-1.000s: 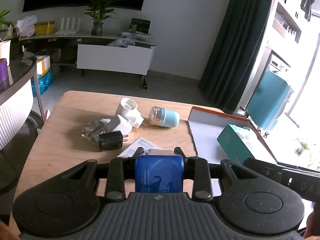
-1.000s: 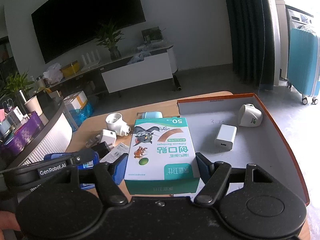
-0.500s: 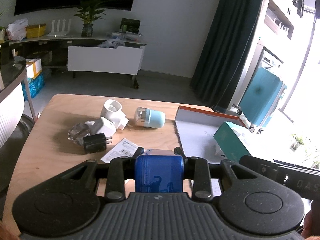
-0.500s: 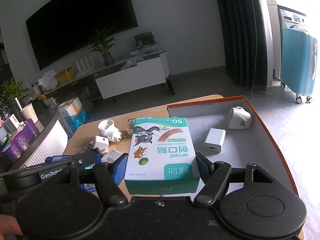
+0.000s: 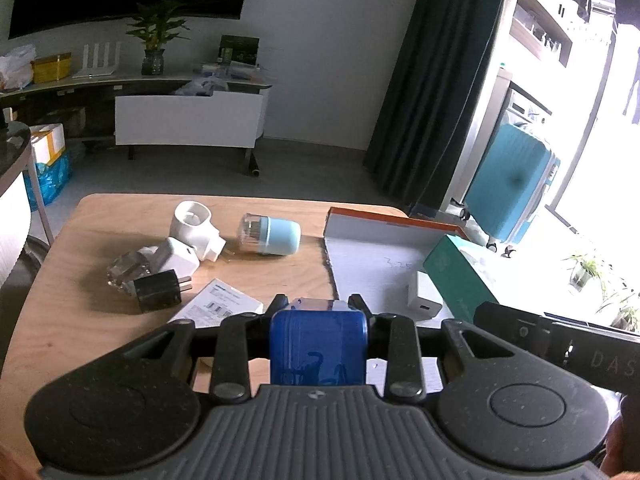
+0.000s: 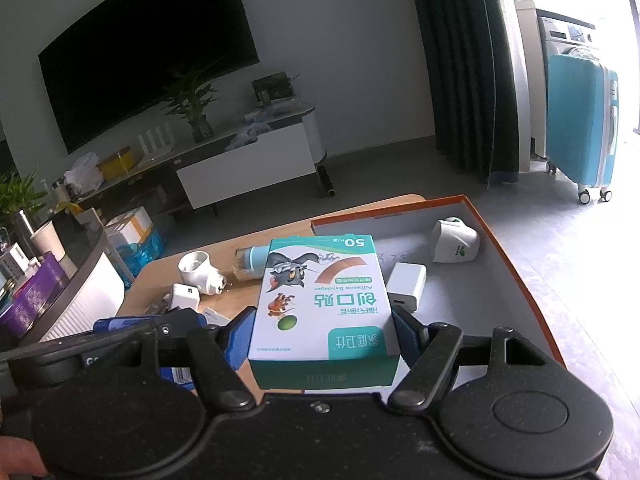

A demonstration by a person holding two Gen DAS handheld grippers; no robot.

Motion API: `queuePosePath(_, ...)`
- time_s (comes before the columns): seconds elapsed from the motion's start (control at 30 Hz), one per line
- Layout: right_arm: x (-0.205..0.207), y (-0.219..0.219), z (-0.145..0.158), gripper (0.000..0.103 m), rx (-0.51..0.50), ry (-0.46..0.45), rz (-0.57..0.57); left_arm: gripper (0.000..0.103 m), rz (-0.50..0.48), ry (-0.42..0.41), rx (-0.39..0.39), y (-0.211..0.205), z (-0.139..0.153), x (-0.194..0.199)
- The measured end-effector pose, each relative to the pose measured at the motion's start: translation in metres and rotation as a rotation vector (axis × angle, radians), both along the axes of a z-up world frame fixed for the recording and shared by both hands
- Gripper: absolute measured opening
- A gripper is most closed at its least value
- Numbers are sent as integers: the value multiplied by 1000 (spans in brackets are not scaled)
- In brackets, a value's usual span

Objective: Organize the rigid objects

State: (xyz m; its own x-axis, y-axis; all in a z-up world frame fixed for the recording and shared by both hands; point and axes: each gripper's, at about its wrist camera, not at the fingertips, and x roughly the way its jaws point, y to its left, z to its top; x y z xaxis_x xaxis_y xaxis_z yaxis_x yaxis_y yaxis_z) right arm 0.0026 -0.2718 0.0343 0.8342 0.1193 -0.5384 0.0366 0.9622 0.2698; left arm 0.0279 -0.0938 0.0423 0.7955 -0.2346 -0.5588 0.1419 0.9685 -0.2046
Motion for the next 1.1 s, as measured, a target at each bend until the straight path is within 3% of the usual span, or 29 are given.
queuePosePath(1.1,-6,-44,-1,84,13,-22,-117,33,-106,9,8,-53,-3,18)
